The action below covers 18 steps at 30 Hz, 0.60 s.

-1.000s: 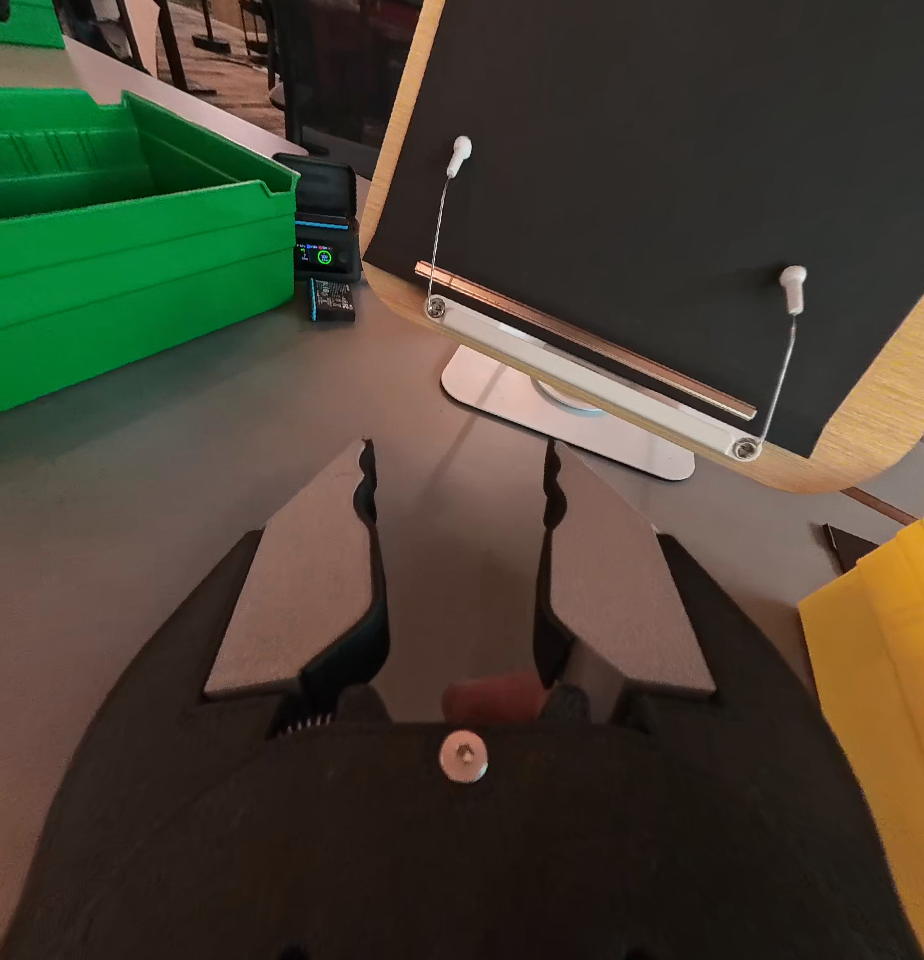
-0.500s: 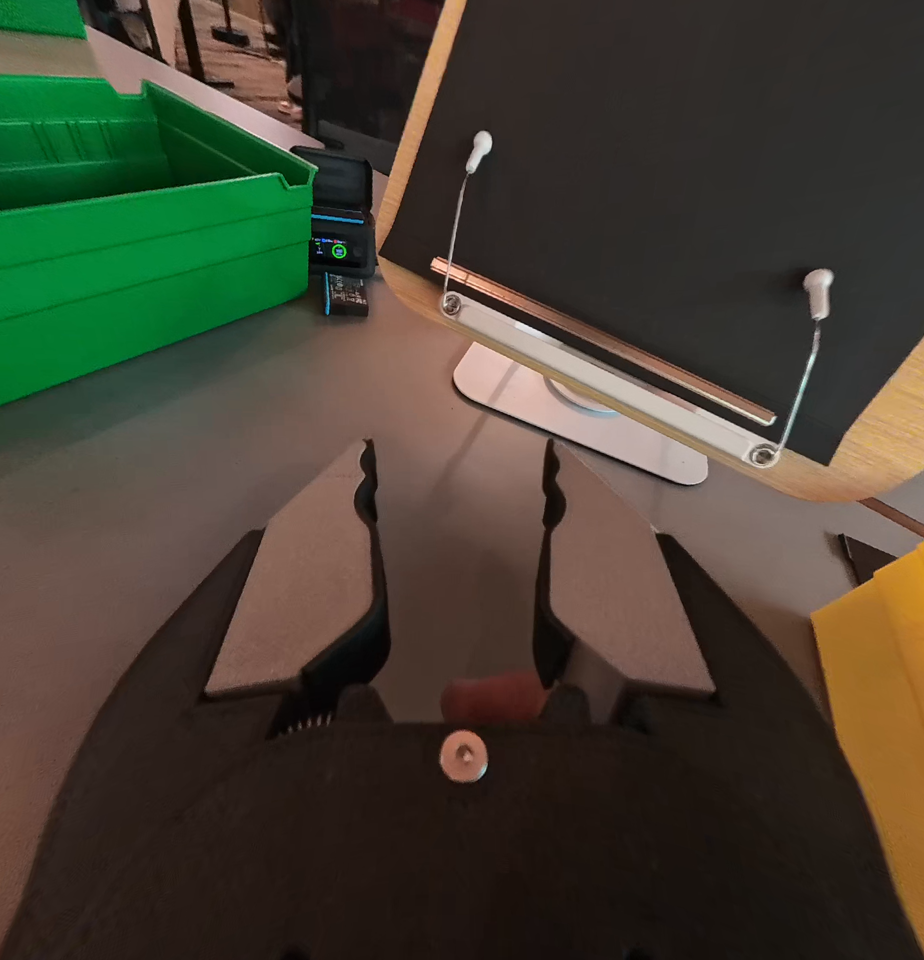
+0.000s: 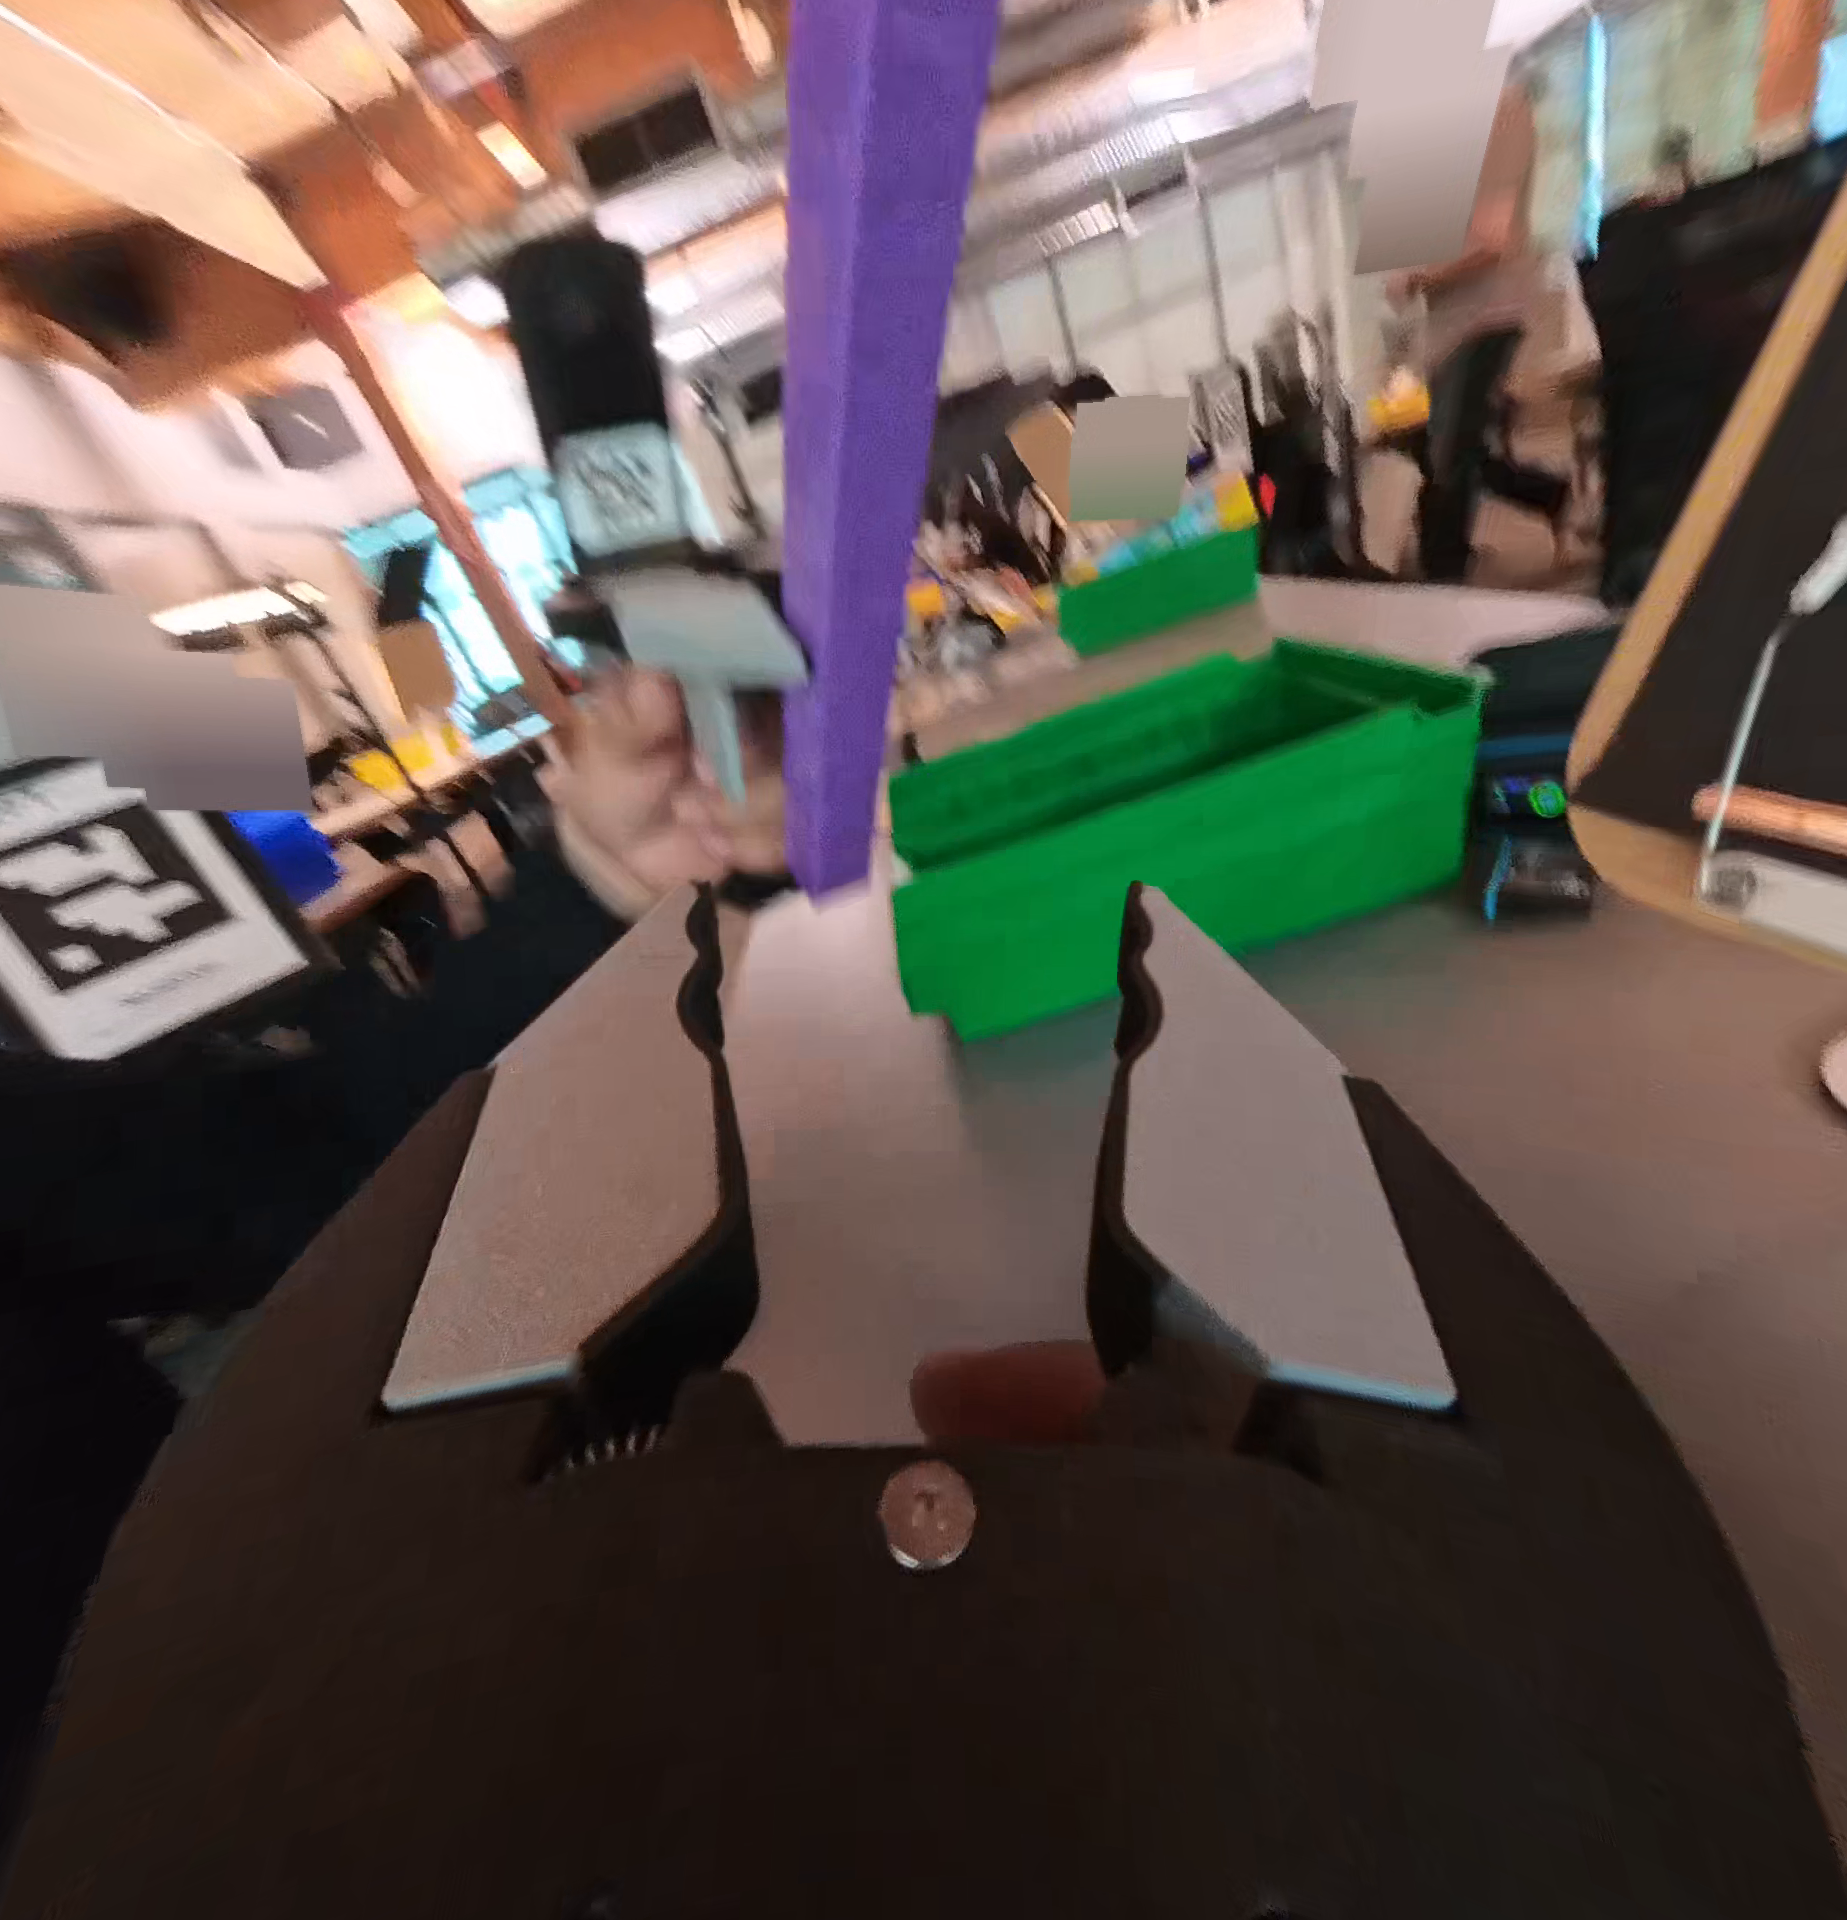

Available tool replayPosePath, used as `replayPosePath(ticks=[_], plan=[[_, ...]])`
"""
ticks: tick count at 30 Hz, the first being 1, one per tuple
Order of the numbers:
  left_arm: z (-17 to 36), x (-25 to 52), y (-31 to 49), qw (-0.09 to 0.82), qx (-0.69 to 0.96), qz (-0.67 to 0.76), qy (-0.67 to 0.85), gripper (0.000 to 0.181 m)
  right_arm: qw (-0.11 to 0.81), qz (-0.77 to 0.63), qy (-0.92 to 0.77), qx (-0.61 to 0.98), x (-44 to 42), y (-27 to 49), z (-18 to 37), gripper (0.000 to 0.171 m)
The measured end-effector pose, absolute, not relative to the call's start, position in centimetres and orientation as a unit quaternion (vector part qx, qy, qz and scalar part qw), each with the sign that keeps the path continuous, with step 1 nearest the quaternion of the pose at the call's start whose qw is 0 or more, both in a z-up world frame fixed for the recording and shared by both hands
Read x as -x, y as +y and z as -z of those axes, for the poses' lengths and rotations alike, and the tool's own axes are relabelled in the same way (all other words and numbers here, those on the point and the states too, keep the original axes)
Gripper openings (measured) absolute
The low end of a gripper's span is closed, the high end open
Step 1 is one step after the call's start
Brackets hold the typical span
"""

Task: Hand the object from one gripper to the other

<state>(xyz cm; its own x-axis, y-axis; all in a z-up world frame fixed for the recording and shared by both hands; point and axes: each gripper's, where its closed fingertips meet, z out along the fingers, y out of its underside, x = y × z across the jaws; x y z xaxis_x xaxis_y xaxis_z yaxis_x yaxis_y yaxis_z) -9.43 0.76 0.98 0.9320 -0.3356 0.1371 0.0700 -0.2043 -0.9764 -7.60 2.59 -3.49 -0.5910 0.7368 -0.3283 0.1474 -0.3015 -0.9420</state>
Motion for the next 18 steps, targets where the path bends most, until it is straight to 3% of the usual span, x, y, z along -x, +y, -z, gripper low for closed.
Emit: replayPosePath(ticks=[6, 7, 9, 12, 15, 18], plan=[[3.2, 2.6, 5.3, 0.596, 0.733, 0.291, 0.151, 0.018, 0.224, -0.742, -0.529, 0.346, 3.8, 5.9, 1.0, 0.062], [3.5, 1.9, 5.9, 0.594, 0.726, 0.308, 0.160, 0.018, 0.220, -0.742, -0.532, 0.345, 3.6, 6.1, 1.2, 0.056], [4.1, 1.2, 7.0, 0.594, 0.719, 0.319, 0.171, 0.019, 0.217, -0.736, -0.542, 0.344, 3.3, 6.3, 1.6, 0.019], [4.6, 1.4, 8.2, 0.593, 0.708, 0.349, 0.156, 0.020, 0.259, -0.712, -0.553, 0.348, 3.4, 7.2, 1.9, 0.018], [5.7, 3.8, 8.8, 0.591, 0.717, 0.354, 0.105, 0.056, 0.403, -0.619, -0.574, 0.354, 4.1, 9.2, 2.1, 0.017], [5.6, 4.6, 7.0, 0.561, 0.695, 0.443, 0.079, 0.059, 0.598, -0.394, -0.618, 0.325, 4.6, 11.7, 3.3, 0.018]])
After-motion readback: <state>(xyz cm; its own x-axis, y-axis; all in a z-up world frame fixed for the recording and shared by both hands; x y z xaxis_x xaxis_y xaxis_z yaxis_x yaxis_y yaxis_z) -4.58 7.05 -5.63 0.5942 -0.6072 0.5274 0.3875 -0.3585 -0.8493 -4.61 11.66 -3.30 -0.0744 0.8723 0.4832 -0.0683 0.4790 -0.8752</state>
